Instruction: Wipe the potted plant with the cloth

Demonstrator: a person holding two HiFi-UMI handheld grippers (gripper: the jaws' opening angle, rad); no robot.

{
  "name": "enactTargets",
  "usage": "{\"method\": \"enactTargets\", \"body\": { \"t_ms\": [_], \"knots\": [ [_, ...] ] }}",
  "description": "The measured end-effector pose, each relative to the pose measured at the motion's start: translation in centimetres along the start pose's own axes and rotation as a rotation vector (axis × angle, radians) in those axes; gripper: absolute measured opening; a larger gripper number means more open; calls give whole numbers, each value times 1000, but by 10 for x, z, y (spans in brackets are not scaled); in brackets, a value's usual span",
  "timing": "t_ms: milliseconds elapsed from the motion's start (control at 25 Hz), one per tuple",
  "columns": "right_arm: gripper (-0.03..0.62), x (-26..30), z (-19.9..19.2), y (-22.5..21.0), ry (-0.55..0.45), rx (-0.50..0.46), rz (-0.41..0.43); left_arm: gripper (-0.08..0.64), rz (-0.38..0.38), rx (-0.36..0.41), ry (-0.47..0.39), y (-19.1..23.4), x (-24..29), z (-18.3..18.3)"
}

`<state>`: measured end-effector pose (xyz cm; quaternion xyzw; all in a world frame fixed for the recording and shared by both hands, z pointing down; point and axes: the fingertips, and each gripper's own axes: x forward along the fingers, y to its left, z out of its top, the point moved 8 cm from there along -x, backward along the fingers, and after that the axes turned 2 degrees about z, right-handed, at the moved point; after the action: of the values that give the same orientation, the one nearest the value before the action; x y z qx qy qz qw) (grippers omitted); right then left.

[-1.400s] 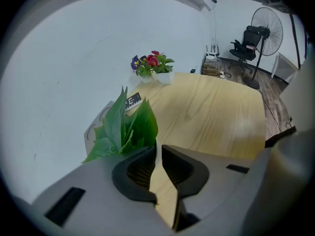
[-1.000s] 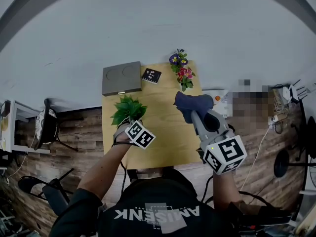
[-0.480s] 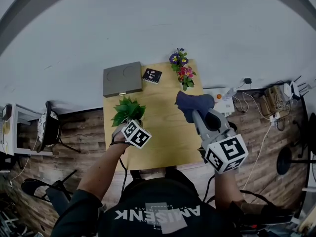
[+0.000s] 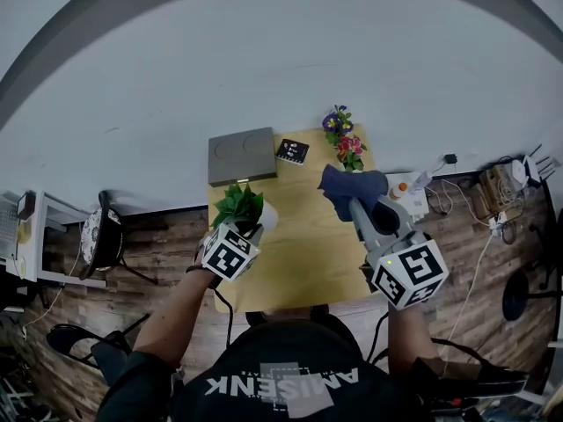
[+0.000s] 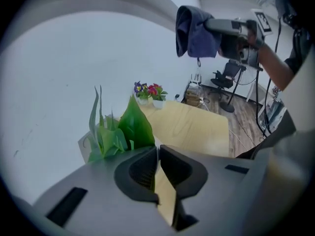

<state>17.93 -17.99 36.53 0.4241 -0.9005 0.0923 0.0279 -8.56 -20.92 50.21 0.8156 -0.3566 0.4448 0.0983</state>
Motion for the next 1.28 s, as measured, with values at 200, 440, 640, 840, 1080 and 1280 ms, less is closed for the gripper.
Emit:
{"method": "enactTargets", "body": {
  "t_ms": [200, 440, 640, 840, 1080, 1280],
  "knots": [
    [29, 7, 13, 28, -30, -19, 2, 21, -92, -41, -116, 10, -56, 16],
    [29, 10, 26, 61, -63, -23, 0, 21, -202, -8, -238, 10, -119, 42],
    [29, 11, 37, 85, -84, -51, 38, 21, -242, -1, -311, 9, -159, 53],
    [29, 13, 43, 112, -107, -69, 94, 20, -262, 35, -323, 6, -178, 52],
    [29, 22, 51, 146, -102, -113, 169, 20, -263, 59, -338, 3, -193, 54],
    [29, 30, 53, 169, -82, -134, 225, 20, -281, 64, -351, -1, -199, 58]
  ]
}}
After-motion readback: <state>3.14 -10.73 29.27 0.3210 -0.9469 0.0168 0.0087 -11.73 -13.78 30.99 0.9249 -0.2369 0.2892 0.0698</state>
